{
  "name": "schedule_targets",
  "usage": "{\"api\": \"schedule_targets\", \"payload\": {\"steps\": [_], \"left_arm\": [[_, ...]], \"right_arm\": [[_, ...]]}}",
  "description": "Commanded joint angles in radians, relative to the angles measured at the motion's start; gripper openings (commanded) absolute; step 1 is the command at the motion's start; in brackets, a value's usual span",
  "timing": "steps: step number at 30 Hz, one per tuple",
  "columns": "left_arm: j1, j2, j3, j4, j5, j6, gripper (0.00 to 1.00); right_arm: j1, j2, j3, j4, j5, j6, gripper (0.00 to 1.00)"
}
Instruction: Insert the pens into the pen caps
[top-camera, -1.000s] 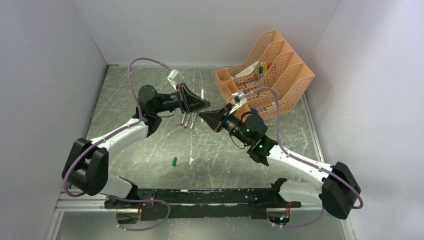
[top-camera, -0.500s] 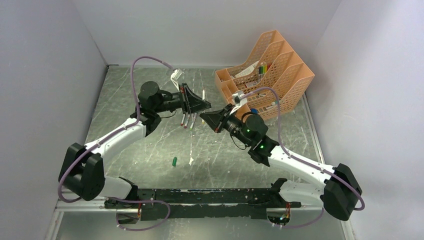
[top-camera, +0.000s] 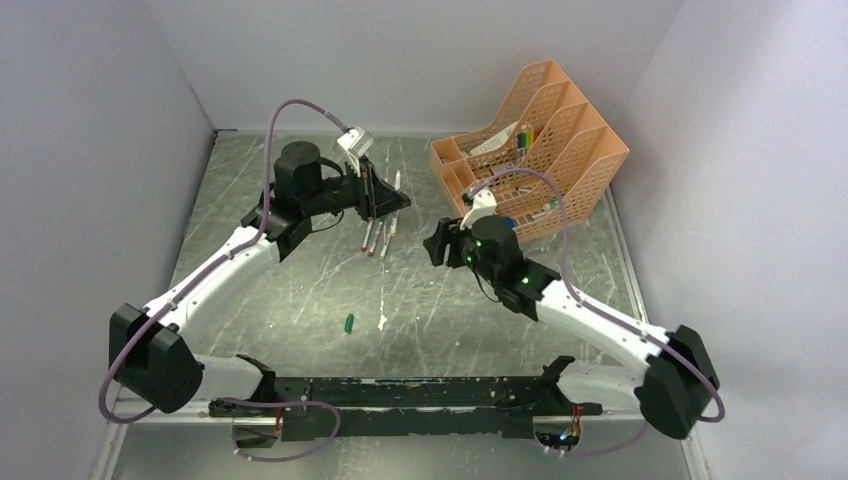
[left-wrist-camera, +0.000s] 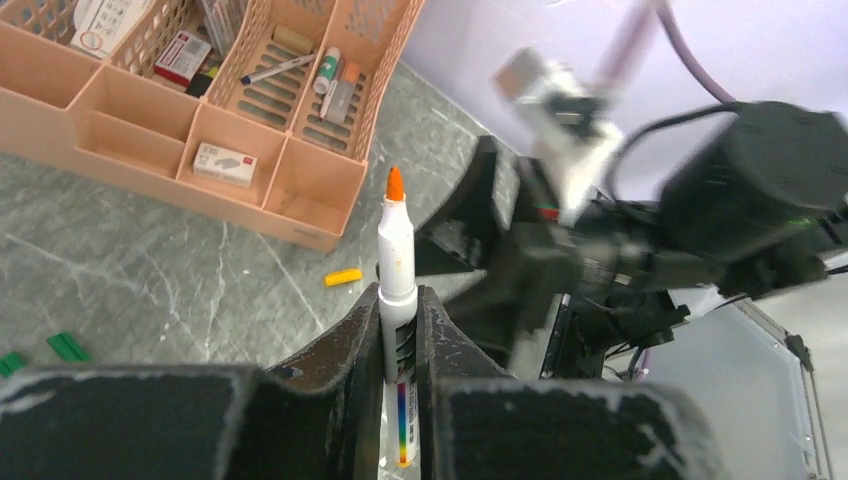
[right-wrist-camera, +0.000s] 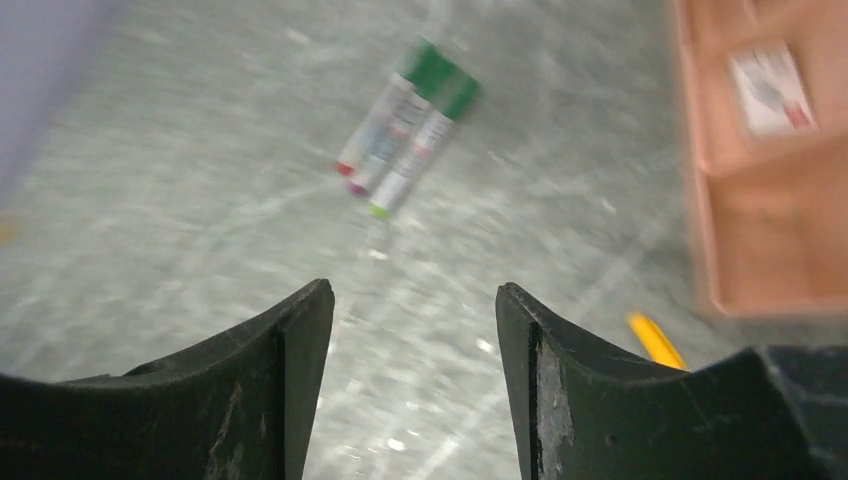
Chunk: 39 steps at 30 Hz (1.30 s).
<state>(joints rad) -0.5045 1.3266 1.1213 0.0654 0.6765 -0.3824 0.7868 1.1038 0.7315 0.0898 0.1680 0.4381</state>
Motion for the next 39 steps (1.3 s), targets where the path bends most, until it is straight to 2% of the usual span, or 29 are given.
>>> {"api": "schedule_targets", "payload": {"steps": [1, 6, 12, 15, 24, 30, 39], "left_arm": [[0.009, -0.049, 0.006, -0.094, -0.030, 0.067, 0.07], [0.010, -0.064, -0.013, -0.115, -0.033, 0.080, 0.07], [0.014, -0.081, -0.019, -0.135, -0.024, 0.099, 0.07], [0.020, -0.091, -0.028, -0.146, -0.034, 0.106, 0.07], [0.026, -0.073, -0.035, -0.142, -0.024, 0.102, 0.07], [0.031, -0.059, -0.035, -0.143, -0.013, 0.097, 0.07], [0.036, -0.076, -0.050, -0.116, -0.016, 0.089, 0.07]], "right_arm": [[-0.123, 0.106, -0.018, -0.235, 0.053, 0.068, 0.60], [-0.190, 0.203, -0.053, -0.152, 0.038, 0.070, 0.59], [-0.209, 0.422, 0.053, -0.162, 0.095, 0.024, 0.62], [-0.211, 0.472, 0.075, -0.148, 0.118, 0.019, 0.62], [-0.215, 0.521, 0.065, -0.056, 0.126, 0.001, 0.61], [-0.215, 0.564, 0.055, -0.030, 0.066, 0.011, 0.60], [-0.213, 0.456, -0.052, 0.019, -0.030, 0.076, 0.57]]}}
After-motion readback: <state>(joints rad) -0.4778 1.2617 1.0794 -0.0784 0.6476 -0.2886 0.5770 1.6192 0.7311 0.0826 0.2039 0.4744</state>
